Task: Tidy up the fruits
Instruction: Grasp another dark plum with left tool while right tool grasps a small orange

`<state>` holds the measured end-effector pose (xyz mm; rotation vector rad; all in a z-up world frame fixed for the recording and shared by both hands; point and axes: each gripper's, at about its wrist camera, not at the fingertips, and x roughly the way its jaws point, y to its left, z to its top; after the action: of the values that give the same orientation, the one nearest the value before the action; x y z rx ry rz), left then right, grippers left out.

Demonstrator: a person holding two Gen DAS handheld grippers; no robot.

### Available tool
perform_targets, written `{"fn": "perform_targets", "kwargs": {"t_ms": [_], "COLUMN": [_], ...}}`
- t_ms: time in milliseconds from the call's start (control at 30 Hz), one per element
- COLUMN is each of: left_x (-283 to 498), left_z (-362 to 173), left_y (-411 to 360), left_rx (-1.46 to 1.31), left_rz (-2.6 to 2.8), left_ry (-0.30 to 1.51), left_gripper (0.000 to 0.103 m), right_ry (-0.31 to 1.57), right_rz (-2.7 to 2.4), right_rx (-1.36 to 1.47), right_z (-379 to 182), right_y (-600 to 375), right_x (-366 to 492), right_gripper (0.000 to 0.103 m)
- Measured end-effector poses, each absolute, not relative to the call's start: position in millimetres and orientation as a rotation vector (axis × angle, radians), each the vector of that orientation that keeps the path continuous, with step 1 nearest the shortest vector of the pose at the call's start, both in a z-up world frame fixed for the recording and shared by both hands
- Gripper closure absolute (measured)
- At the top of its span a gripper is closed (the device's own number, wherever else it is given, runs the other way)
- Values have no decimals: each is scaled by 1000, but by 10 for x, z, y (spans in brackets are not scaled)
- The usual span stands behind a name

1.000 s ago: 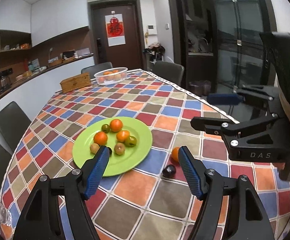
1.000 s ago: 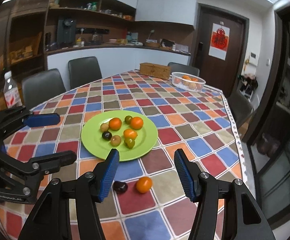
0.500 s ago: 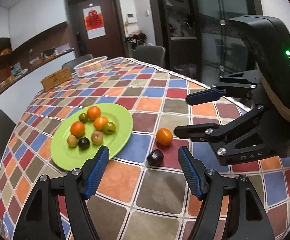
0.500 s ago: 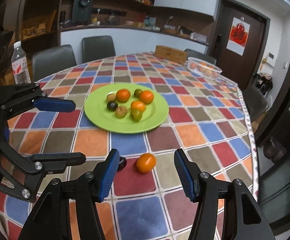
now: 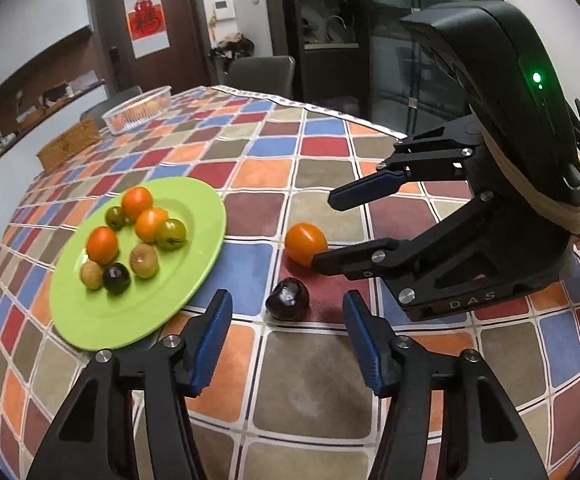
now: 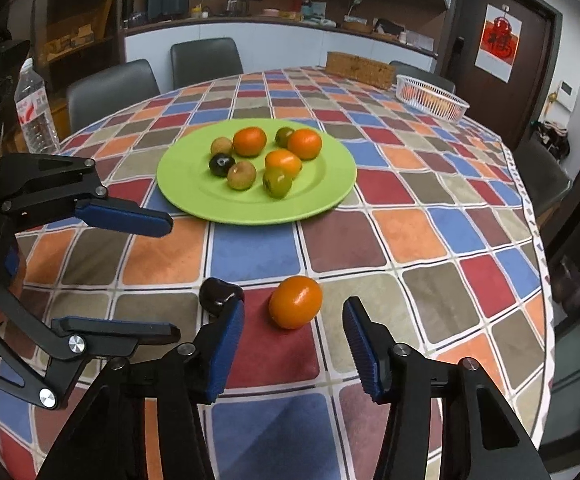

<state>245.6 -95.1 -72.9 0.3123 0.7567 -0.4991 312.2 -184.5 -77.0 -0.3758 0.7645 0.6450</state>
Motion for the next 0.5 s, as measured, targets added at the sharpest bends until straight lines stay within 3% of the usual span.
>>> {"fn": "perform_targets", "kwargs": {"t_ms": [500], "left_x": [2738], "left_z": [-954], "left_y": [-1010], "left_rx": [310], "left_rz": [-539], "left_ry": [862], "left_gripper": [65], "right_ry": [813], "right_rz": [667], "right_rx": [-380], "right_z": [-943], "right_y": [-1819], "right_x": [3297], "right_gripper": [60]}}
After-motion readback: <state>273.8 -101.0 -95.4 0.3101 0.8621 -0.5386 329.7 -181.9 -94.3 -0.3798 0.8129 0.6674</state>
